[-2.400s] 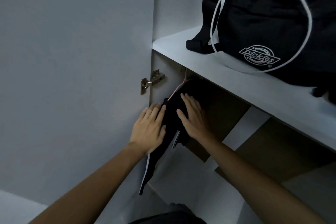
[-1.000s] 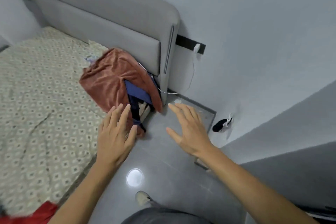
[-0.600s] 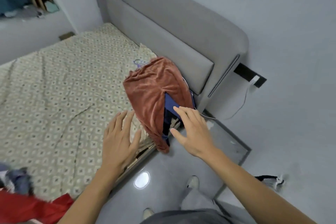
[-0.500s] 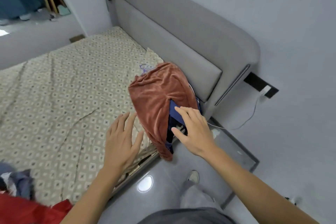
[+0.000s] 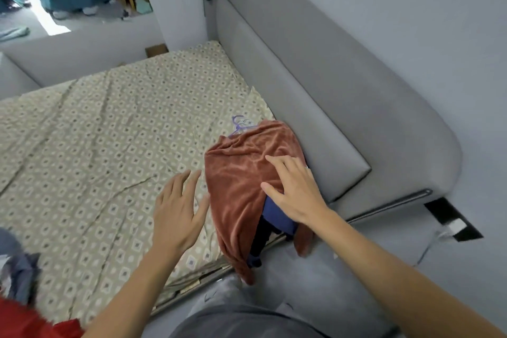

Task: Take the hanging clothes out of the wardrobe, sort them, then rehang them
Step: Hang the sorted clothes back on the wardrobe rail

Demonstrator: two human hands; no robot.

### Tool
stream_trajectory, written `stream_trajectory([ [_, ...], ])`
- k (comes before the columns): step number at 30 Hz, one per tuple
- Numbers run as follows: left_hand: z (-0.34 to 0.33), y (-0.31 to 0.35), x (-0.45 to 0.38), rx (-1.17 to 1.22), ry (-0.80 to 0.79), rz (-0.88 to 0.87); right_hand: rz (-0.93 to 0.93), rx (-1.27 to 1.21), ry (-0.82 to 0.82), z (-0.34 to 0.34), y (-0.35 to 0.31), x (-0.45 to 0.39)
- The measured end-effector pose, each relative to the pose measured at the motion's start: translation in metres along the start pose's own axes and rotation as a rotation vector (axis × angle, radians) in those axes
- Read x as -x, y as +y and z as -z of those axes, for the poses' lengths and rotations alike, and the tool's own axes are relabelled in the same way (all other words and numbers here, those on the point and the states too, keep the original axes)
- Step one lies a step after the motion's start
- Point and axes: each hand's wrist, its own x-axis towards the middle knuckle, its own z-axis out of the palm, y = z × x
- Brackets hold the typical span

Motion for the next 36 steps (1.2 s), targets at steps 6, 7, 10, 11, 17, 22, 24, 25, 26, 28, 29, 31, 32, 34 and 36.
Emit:
stream_trajectory([
  [6, -0.026, -0.028, -0.089, 0.026, -0.015, 0.012, -0.019, 0.056, -0.058, -0.014, 0.024, -0.095],
  [7, -0.033, -0.035, -0.106, 0.026, -0.027, 0.015, -0.029, 0.063, -0.070, -0.018, 0.028, -0.112],
  [10, -0.053, -0.051, -0.148, 0.020, -0.084, 0.023, -0.053, 0.077, -0.112, -0.029, 0.042, -0.159],
  [11, -0.061, -0.055, -0.160, 0.024, -0.104, 0.020, -0.056, 0.084, -0.126, -0.033, 0.047, -0.174],
  [17, -0.117, -0.059, -0.230, 0.026, -0.237, 0.045, -0.088, 0.116, -0.199, -0.062, 0.079, -0.250],
  [22, -0.181, -0.064, -0.285, -0.015, -0.343, 0.118, -0.067, 0.109, -0.261, -0.112, 0.121, -0.317],
  [24, -0.210, -0.067, -0.307, -0.005, -0.383, 0.169, -0.082, 0.092, -0.283, -0.136, 0.142, -0.344],
  [25, -0.226, -0.069, -0.318, 0.006, -0.389, 0.194, -0.087, 0.089, -0.288, -0.149, 0.155, -0.358],
  [26, -0.242, -0.072, -0.331, 0.016, -0.391, 0.215, -0.086, 0.099, -0.295, -0.163, 0.169, -0.373],
  [28, -0.273, -0.079, -0.355, 0.024, -0.400, 0.242, -0.093, 0.148, -0.327, -0.189, 0.197, -0.400],
  [29, -0.287, -0.083, -0.367, 0.023, -0.412, 0.260, -0.104, 0.178, -0.347, -0.201, 0.211, -0.412],
  [31, -0.311, -0.092, -0.389, 0.040, -0.426, 0.307, -0.123, 0.228, -0.389, -0.222, 0.237, -0.432],
  [32, -0.322, -0.096, -0.399, 0.050, -0.426, 0.320, -0.127, 0.250, -0.410, -0.231, 0.248, -0.440],
  [34, -0.340, -0.106, -0.416, 0.053, -0.445, 0.329, -0.142, 0.276, -0.451, -0.246, 0.266, -0.451],
  [36, -0.356, -0.116, -0.427, 0.049, -0.497, 0.352, -0.152, 0.271, -0.498, -0.256, 0.277, -0.459],
])
